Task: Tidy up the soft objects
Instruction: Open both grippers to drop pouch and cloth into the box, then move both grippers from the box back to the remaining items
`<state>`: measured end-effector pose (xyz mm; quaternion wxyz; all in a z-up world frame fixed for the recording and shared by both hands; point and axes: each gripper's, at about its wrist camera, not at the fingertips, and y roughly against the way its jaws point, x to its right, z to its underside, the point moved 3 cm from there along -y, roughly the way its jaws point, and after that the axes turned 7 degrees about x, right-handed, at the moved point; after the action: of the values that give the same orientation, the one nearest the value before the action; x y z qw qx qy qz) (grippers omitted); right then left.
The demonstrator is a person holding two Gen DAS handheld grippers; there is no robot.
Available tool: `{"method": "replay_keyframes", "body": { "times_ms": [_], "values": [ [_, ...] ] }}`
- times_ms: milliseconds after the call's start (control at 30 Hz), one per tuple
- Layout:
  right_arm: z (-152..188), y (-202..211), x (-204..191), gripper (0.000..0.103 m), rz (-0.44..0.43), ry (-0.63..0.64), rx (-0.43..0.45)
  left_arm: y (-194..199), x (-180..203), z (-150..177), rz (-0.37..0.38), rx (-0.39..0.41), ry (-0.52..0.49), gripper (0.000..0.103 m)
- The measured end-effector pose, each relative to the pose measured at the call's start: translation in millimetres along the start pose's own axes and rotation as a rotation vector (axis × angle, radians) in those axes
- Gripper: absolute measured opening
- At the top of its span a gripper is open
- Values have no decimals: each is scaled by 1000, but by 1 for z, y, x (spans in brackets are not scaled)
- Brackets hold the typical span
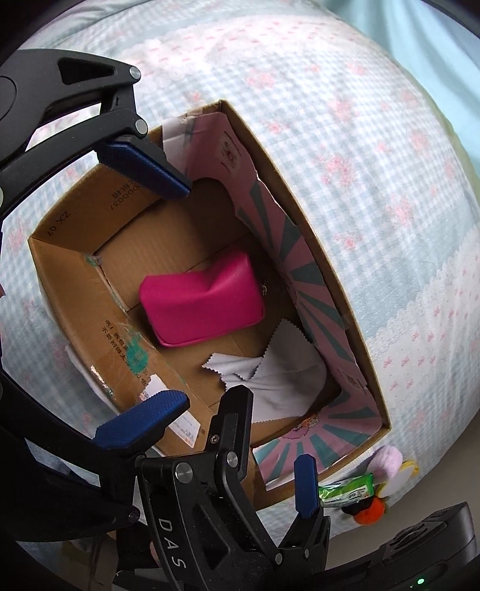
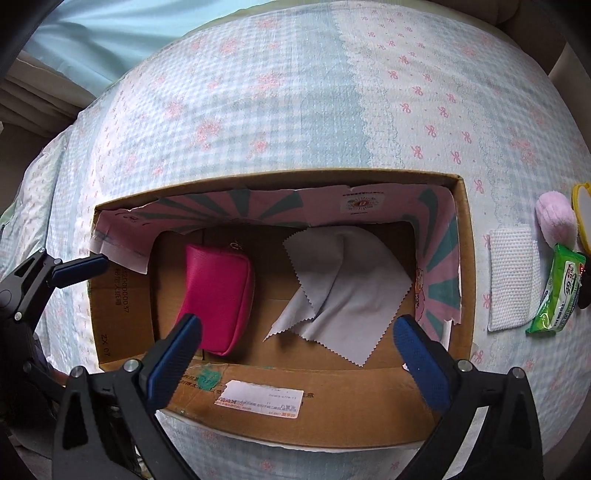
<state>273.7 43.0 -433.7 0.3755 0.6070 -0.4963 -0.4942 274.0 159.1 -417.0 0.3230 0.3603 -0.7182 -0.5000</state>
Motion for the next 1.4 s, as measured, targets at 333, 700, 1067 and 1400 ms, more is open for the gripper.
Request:
{"method": "replay_keyframes", "body": {
  "times_ms": [333,700,1067,1400],
  "values": [
    [6,73,-25,103,19,41,114,73,-5,12,-61,95,87,103],
    [43,231,-47,103,130,80,297,217,15,51,-96,276,230,103],
    [76,343,-20,103,248,-6,520,293,35,63,-123,444,284,103],
    [81,376,59,103,260,-64,612,304,87,28,-182,510,298,103]
  ]
}}
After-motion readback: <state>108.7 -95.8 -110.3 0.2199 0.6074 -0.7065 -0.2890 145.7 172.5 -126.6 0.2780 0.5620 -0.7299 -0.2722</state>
